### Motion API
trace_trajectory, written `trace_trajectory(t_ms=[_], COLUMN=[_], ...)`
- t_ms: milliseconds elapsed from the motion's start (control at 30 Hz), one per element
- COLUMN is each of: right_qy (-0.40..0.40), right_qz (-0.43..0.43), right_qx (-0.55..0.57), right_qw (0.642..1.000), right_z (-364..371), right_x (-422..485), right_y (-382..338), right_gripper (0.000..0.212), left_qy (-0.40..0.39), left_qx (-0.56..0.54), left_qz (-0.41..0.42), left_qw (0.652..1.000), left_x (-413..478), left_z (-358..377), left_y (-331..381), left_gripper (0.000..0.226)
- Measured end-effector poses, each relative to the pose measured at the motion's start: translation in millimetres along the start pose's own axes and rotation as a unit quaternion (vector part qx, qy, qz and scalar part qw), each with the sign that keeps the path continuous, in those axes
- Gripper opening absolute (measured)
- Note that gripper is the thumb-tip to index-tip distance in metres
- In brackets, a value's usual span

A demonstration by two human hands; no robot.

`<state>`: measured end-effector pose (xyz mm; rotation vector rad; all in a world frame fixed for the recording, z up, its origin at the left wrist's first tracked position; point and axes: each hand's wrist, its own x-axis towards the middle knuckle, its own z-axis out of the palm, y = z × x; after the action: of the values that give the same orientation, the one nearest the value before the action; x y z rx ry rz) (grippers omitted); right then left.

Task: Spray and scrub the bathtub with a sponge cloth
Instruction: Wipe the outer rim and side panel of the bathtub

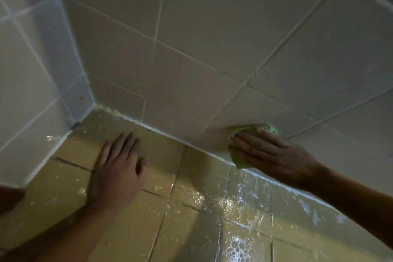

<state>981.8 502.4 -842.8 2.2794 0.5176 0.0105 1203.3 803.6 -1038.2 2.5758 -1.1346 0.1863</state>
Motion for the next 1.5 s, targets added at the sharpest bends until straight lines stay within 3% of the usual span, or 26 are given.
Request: trace_trajectory(t_ms=[133, 200, 267, 333, 600, 767, 867, 1000, 1133, 1333, 1400, 1500], right_qy=[0.076, 0.05, -0.008, -0.027, 0.03, 0.095, 0.125, 0.092, 0.05, -0.031, -0.039, 0.002], right_qz=[0.125, 0.096, -0.004, -0.039, -0.012, 0.026, 0.054, 0.033, 0.015, 0.006, 0.053, 0.137], right_qx=[0.002, -0.034, -0.061, -0.067, -0.04, -0.027, 0.006, -0.04, -0.031, -0.06, -0.033, 0.009], right_qw=[0.989, 0.994, 0.998, 0.997, 0.999, 0.995, 0.991, 0.994, 0.998, 0.998, 0.997, 0.99], right_z=[3, 19, 40, 49, 38, 12, 5, 17, 44, 39, 26, 0], right_x=[15, 21, 24, 37, 187, 311, 340, 287, 179, 5, -24, -26], right_y=[-6, -25, -48, -59, -68, -70, -66, -68, -74, -58, -46, -21], right_gripper=[0.048, 0.055, 0.07, 0.069, 0.05, 0.051, 0.05, 0.056, 0.047, 0.065, 0.075, 0.064], left_qy=[0.004, 0.009, 0.015, 0.016, 0.002, 0.012, 0.023, 0.001, 0.005, -0.048, -0.079, -0.049], left_qx=[-0.003, -0.006, -0.009, -0.009, -0.019, -0.045, -0.069, -0.04, -0.036, -0.014, -0.005, -0.022], left_qz=[-0.005, -0.009, -0.005, -0.002, -0.024, -0.042, -0.055, -0.029, -0.011, 0.043, 0.042, 0.056], left_qw=[1.0, 1.0, 1.0, 1.0, 1.0, 0.998, 0.996, 0.999, 0.999, 0.998, 0.996, 0.997], left_x=[1, -1, 0, 0, 1, 1, 0, -1, 0, -4, 2, 24], left_z=[0, 0, 0, -1, -3, -1, 0, -3, 0, 1, -3, -34], left_y=[1, 2, 1, 1, 5, 4, 4, -2, -2, -10, -11, 9], left_gripper=[0.062, 0.062, 0.062, 0.061, 0.06, 0.056, 0.054, 0.058, 0.06, 0.063, 0.066, 0.064])
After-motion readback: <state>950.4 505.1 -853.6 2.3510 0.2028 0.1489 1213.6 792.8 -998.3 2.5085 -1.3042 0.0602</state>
